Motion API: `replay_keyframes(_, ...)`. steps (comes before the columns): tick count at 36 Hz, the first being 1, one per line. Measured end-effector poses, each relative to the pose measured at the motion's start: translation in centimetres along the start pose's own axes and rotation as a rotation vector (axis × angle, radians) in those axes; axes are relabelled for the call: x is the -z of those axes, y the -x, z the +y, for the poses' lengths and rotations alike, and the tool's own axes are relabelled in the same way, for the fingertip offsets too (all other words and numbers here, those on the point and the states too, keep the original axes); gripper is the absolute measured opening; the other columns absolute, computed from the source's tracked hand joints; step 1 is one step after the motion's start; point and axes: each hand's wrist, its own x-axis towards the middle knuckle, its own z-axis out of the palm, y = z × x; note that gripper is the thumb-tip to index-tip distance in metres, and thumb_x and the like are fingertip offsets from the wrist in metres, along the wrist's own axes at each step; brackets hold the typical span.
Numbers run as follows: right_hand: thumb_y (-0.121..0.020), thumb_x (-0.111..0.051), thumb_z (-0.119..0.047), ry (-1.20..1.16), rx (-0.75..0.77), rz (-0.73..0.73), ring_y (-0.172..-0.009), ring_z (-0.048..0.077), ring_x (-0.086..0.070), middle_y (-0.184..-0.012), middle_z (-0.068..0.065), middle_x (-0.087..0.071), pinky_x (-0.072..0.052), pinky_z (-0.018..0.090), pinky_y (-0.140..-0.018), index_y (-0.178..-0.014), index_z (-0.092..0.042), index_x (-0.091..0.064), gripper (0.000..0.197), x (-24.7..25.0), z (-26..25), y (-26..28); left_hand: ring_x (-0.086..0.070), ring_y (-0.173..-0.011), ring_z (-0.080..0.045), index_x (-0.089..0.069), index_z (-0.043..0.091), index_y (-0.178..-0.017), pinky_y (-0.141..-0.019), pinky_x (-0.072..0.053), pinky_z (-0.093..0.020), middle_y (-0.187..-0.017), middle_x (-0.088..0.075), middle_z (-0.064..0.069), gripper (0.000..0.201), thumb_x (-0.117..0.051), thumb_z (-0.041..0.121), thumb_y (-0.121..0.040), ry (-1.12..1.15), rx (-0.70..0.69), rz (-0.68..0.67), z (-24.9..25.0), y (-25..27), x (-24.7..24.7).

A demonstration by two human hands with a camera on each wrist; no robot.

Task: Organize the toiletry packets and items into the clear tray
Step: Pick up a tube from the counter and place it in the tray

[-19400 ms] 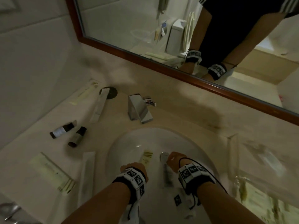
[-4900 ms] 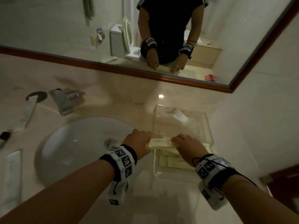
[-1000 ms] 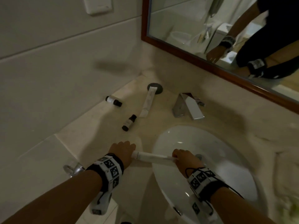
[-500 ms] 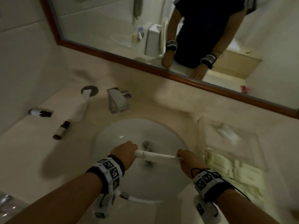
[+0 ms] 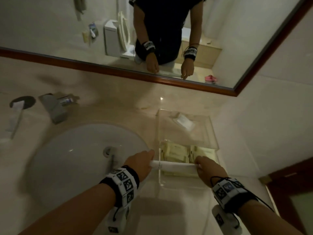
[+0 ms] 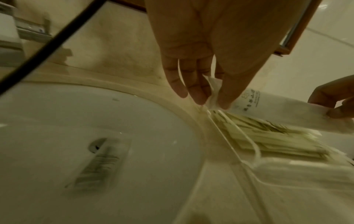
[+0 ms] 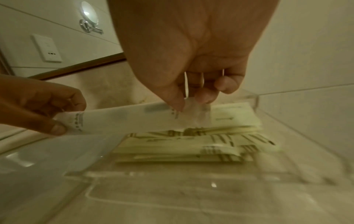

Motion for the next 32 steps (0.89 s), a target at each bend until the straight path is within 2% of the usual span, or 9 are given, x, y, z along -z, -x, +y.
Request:
replay_keyframes(3, -0.093, -0.039, -0.022, -0.002, -0.018, -0.004, -0.102, 0.022, -0.058, -0.116, 0.001, -0.056, -0.046, 0.031, -0.084, -0.111, -0.024, -0.051, 0.022, -0.4, 2.4, 0.7, -0.061, -0.100, -0.026, -0.048, 0.019, -0.110, -0.081, -0.047, -0.034, -0.113, -0.061, -0.004, 0.018, -0.048, 0.019, -0.092, -0.023, -0.001, -0.033, 1.9, -0.5, -1.4)
replay_keyframes(8, -0.093, -0.040, -0.023, -0.012, -0.046, -0.024, -0.099, 0.021, -0.057, -0.113, 0.001, -0.057, -0.048, 0.033, -0.085, -0.108, -0.024, -0.052, 0.018, -1.3, 5.1, 1.2, -0.056, -0.104, -0.026, -0.050, 0.018, -0.110, -0.084, -0.047, -0.035, -0.115, -0.058, -0.005, 0.019, -0.050, 0.017, -0.091, -0.068, -0.022, -0.060, 4.0, -1.0, -3.1)
replay_keyframes(20, -0.094, -0.040, -0.026, -0.019, -0.058, -0.068, -0.108, 0.019, -0.055, -0.119, 0.001, -0.054, -0.046, 0.031, -0.091, -0.116, -0.024, -0.056, 0.027, -3.1, 7.0, 1.3, -0.039, -0.123, -0.026, -0.049, 0.018, -0.121, -0.096, -0.041, -0.036, -0.130, -0.047, -0.003, 0.029, -0.046, 0.019, -0.092, -0.193, -0.085, -0.078, 4.7, -1.9, -5.5)
replay_keyframes(25, -0.094, -0.043, -0.025, -0.051, -0.039, -0.058, -0.110, 0.020, -0.055, -0.123, 0.002, -0.052, -0.046, 0.030, -0.093, -0.123, -0.023, -0.055, 0.032, -3.1, 7.1, 1.3, -0.038, -0.122, -0.025, -0.055, 0.016, -0.123, -0.097, -0.042, -0.036, -0.128, -0.045, -0.004, 0.031, -0.042, 0.020, -0.095, -0.211, -0.089, -0.077, 4.5, -2.1, -5.7)
replay_keyframes(27, -0.092, -0.047, -0.025, -0.076, -0.021, -0.011, -0.111, 0.019, -0.055, -0.125, 0.000, -0.050, -0.045, 0.030, -0.092, -0.125, -0.023, -0.054, 0.033, -2.9, 7.3, 1.8, -0.038, -0.121, -0.026, -0.057, 0.014, -0.122, -0.095, -0.043, -0.036, -0.127, -0.046, -0.005, 0.031, -0.040, 0.017, -0.096, -0.229, -0.087, -0.064, 4.8, -1.8, -5.7)
replay_keyframes(30, -0.091, -0.049, -0.024, -0.103, -0.001, 0.037, -0.108, 0.018, -0.056, -0.123, -0.001, -0.050, -0.046, 0.028, -0.091, -0.121, -0.024, -0.057, 0.031, -3.3, 7.2, 1.8, -0.039, -0.120, -0.028, -0.060, 0.013, -0.118, -0.095, -0.043, -0.037, -0.126, -0.046, -0.007, 0.030, -0.039, 0.014, -0.096, -0.258, -0.073, -0.067, 4.7, -1.8, -5.9)
replay_keyframes(32, -0.092, -0.048, -0.026, -0.079, -0.013, 0.013, -0.109, 0.017, -0.055, -0.123, -0.001, -0.051, -0.046, 0.028, -0.092, -0.119, -0.025, -0.058, 0.029, -3.5, 7.1, 1.9, -0.039, -0.120, -0.028, -0.059, 0.013, -0.119, -0.094, -0.043, -0.037, -0.127, -0.046, -0.007, 0.030, -0.039, 0.013, -0.096, -0.266, -0.071, -0.074, 4.7, -1.9, -6.0)
